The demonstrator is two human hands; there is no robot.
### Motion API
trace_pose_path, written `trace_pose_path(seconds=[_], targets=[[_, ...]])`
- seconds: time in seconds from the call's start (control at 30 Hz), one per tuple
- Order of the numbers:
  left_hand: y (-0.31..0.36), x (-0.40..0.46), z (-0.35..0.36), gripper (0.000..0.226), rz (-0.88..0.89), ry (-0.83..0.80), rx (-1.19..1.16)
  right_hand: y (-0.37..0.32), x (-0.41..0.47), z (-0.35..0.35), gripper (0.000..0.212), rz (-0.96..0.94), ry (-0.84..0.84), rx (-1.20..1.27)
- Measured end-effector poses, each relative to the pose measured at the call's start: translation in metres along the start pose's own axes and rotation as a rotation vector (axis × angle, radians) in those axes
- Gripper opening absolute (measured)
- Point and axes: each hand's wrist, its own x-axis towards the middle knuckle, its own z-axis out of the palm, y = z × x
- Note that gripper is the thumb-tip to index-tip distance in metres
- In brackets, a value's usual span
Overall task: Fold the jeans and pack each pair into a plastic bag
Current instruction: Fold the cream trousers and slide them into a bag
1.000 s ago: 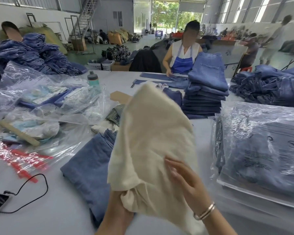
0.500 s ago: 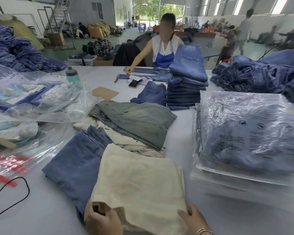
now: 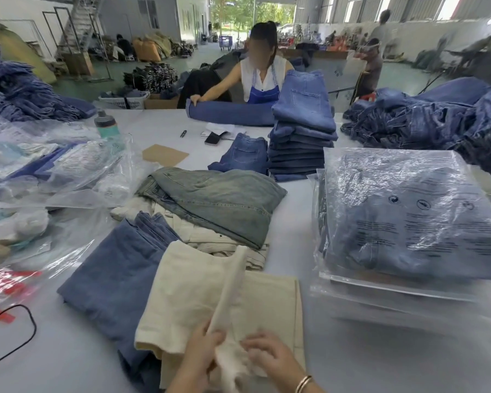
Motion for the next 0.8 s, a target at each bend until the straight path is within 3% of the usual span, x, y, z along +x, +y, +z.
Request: trace_pose_path(seconds=[0.1, 0.13, 0.2, 0.27, 0.37, 0.47, 0.57, 0.67, 0.8], targets=[[0.002, 0.009, -0.024, 0.036, -0.094, 0.02, -0.041, 0.03, 0.008, -0.02, 0.063, 0.486, 0.48, -0.16], [0.003, 0.01, -0.027, 0.037, -0.084, 0.011, -0.047, 0.034, 0.012, -0.026, 0.072, 0.613, 0.523, -0.103], [0.003, 0.004, -0.026, 0.035, -0.074, -0.011, -0.06, 0.037, 0.022, -0.029, 0.077, 0.69, 0.532, 0.164], [0.001, 0.002, -0.023, 0.034, -0.091, -0.025, -0.103, 0.031, 0.031, -0.023, 0.059, 0.647, 0.482, 0.331], [0.004, 0.001, -0.022, 0.039, -0.112, -0.025, -0.12, 0.011, 0.037, -0.013, 0.025, 0.468, 0.299, 0.244], [0.015, -0.002, -0.035, 0.04, -0.039, 0.0, -0.102, -0.028, 0.028, -0.025, 0.007, 0.211, 0.151, 0.197], [0.03, -0.002, -0.069, 0.021, 0.052, -0.016, -0.177, -0.062, -0.006, -0.055, 0.007, 0.026, 0.094, 0.373], [0.048, 0.007, -0.113, 0.021, 0.144, 0.001, -0.214, -0.082, -0.041, -0.096, 0.025, -0.106, 0.222, 0.548], [0.075, 0.022, -0.147, 0.034, 0.282, 0.018, 0.011, -0.087, -0.068, -0.178, 0.022, -0.116, 0.697, 0.579]])
